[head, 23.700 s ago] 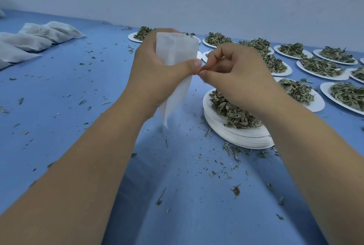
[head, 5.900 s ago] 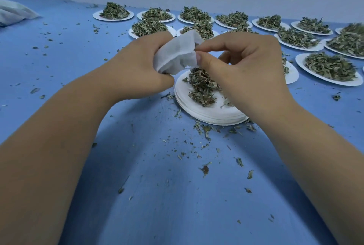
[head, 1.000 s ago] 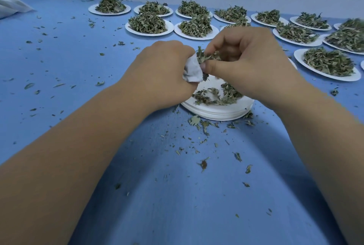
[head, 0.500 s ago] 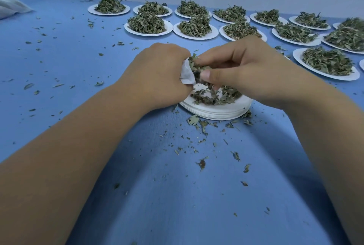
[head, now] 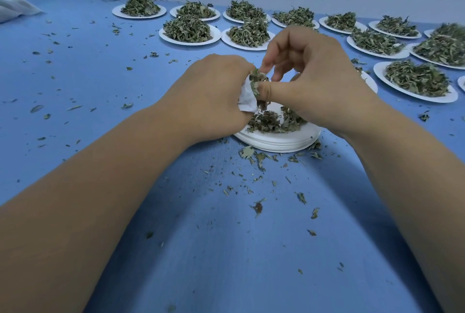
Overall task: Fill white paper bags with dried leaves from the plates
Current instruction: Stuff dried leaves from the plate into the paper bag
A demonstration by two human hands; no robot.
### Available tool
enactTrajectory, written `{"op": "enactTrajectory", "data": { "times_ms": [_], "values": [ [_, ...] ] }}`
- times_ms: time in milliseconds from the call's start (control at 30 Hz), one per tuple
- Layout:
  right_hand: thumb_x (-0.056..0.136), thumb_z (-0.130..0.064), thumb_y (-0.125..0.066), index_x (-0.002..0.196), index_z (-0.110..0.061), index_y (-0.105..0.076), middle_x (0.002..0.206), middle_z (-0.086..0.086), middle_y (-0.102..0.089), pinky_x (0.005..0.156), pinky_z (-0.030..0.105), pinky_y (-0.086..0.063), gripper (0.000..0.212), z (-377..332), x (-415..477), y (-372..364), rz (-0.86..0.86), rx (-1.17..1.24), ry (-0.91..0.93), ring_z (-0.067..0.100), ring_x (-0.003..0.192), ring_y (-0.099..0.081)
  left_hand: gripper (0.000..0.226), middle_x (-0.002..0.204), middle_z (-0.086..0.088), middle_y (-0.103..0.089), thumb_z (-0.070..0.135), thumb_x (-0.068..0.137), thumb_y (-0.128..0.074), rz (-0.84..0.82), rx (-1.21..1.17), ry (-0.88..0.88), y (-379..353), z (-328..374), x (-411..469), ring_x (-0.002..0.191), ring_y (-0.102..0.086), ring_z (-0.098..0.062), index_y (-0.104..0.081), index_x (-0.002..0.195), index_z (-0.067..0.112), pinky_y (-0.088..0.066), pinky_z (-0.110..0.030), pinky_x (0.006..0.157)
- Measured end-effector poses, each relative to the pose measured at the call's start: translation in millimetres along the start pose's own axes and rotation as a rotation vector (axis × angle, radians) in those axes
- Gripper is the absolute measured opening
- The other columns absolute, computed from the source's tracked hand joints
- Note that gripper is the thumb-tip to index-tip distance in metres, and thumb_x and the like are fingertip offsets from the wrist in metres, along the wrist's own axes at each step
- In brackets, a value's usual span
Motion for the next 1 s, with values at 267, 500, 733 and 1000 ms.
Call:
{"op": "enactTrajectory", "data": {
  "times_ms": [267, 500, 733, 1000],
  "values": [
    [0.075, -0.024, -0.078, 0.118, -0.026, -0.060, 0.100, -0.007, -0.077, 0.079, 0.033, -0.057, 0.048, 11.8, -3.1, -18.4, -0.198, 0.109, -0.123, 0.011, 0.085, -0.069, 0.019, 0.075, 0.009, -0.045, 0.014, 0.076, -0.067, 0.051, -0.054, -0.183, 4.1, 18.7, -3.0, 0.076, -0.041, -0.015, -0.049, 0.078, 0.021, -0.037, -0.033, 0.063],
    [0.085, -0.015, -0.081, 0.133, -0.021, -0.057, 0.087, 0.011, -0.076, 0.078, 0.030, -0.057, 0.054, 11.0, 1.3, -15.4, -0.106, 0.365, -0.138, 0.018, 0.082, -0.074, 0.024, 0.112, -0.007, -0.063, 0.019, 0.078, -0.068, 0.314, -0.069, -0.250, 29.8, 18.6, -1.3, 0.108, -0.055, -0.029, -0.067, 0.099, 0.008, -0.043, -0.039, 0.090],
    [0.076, -0.022, -0.079, 0.110, -0.031, -0.072, 0.086, -0.007, -0.070, 0.067, 0.035, -0.056, 0.036, 22.3, 2.9, 2.6, 0.101, 0.234, -0.157, 0.008, 0.073, -0.072, 0.080, 0.138, 0.012, -0.046, 0.033, 0.074, -0.080, 0.099, -0.282, -0.027, 18.3, -11.8, -2.4, 0.127, -0.045, -0.011, -0.042, 0.144, 0.028, -0.041, -0.028, 0.101],
    [0.077, -0.018, -0.084, 0.098, -0.022, -0.073, 0.095, -0.005, -0.069, 0.052, 0.027, -0.050, 0.025, 29.6, 4.0, 7.2, 0.154, 0.360, -0.190, 0.022, 0.069, -0.076, 0.036, 0.106, 0.005, -0.058, 0.024, 0.078, -0.074, 0.147, -0.719, 0.198, 25.3, -24.7, -3.2, 0.080, -0.061, -0.010, -0.056, 0.109, 0.023, -0.058, -0.033, 0.078]
  ]
}}
Point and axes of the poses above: each hand's wrist, its own x-axis towards the middle knuckle, its own y-axis out of the back of the hand, z = x × y, the point moved 9 cm from there along x, towards the middle knuckle
